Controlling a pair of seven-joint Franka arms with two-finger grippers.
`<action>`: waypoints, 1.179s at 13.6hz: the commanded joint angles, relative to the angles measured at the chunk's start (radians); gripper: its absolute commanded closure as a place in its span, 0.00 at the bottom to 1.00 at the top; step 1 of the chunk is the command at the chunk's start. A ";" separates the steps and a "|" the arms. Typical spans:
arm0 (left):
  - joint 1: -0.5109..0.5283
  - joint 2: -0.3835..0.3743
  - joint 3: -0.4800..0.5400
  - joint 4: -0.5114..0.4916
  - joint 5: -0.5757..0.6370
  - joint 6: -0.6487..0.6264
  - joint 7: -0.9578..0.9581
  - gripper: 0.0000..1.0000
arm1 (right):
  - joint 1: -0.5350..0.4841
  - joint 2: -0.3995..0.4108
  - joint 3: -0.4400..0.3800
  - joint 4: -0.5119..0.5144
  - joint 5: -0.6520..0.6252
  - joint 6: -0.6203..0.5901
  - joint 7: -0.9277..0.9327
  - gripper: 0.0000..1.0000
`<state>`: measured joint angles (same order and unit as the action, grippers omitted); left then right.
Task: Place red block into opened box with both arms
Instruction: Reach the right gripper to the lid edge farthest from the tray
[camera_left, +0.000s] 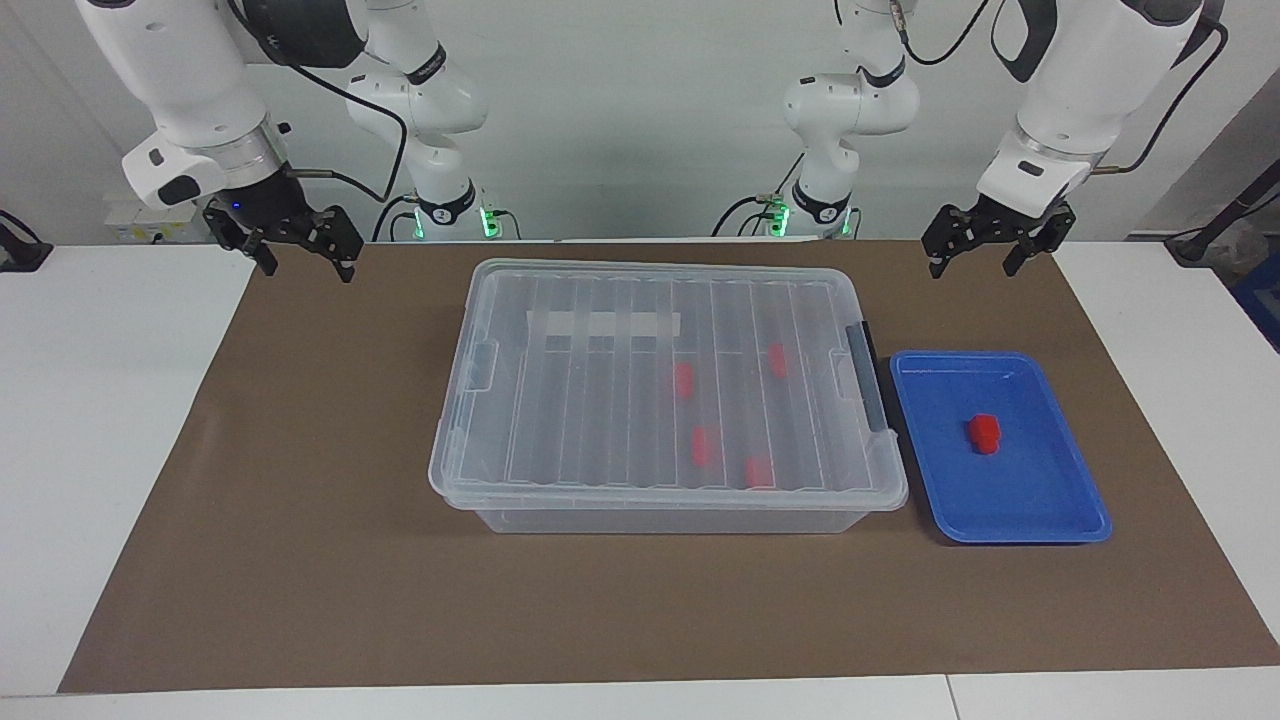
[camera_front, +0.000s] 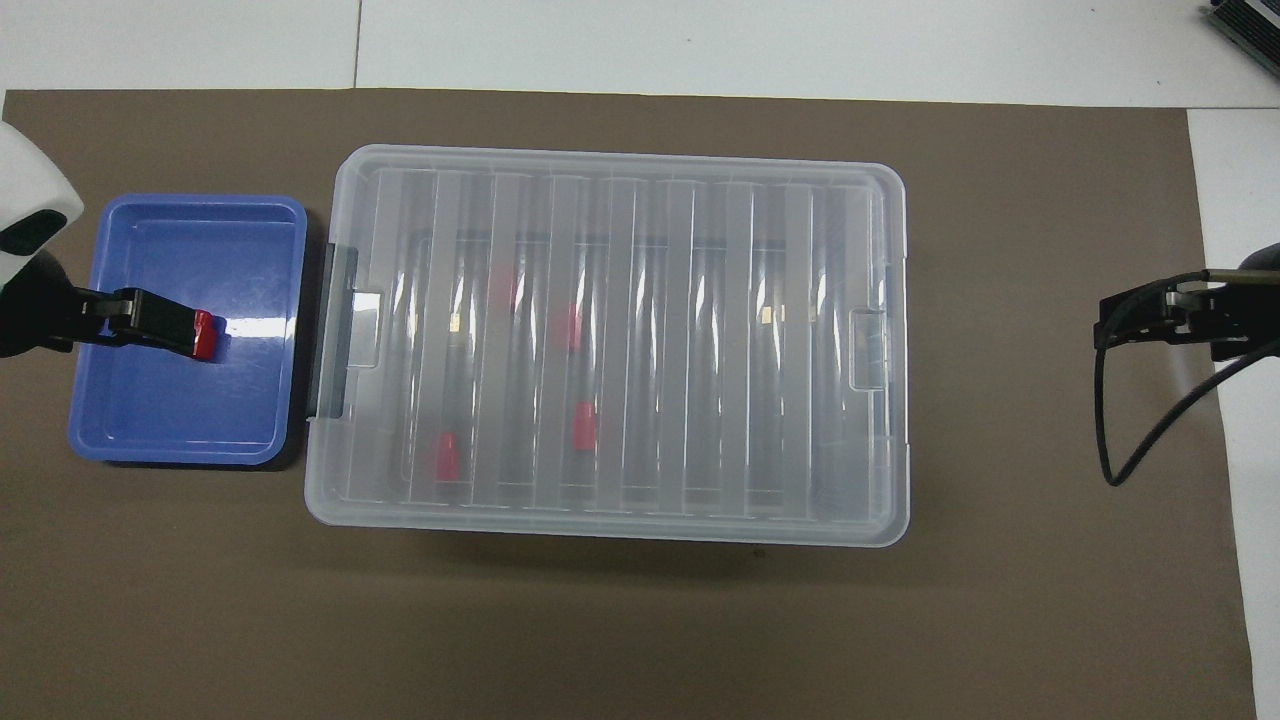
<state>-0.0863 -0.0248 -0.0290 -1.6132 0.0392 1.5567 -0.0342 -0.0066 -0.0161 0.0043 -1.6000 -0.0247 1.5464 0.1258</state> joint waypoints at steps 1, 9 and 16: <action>0.000 -0.023 0.003 -0.019 0.008 0.006 -0.004 0.00 | -0.007 -0.033 0.002 -0.044 0.006 0.026 -0.026 0.00; 0.000 -0.023 0.003 -0.019 0.007 0.006 -0.004 0.00 | 0.022 -0.025 0.002 -0.110 0.006 0.138 -0.006 0.00; 0.000 -0.023 0.003 -0.019 0.007 0.006 -0.004 0.00 | 0.145 -0.015 0.003 -0.239 0.006 0.334 0.124 0.00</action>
<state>-0.0863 -0.0248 -0.0289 -1.6132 0.0392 1.5567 -0.0342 0.1340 -0.0149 0.0068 -1.7737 -0.0239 1.8035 0.2387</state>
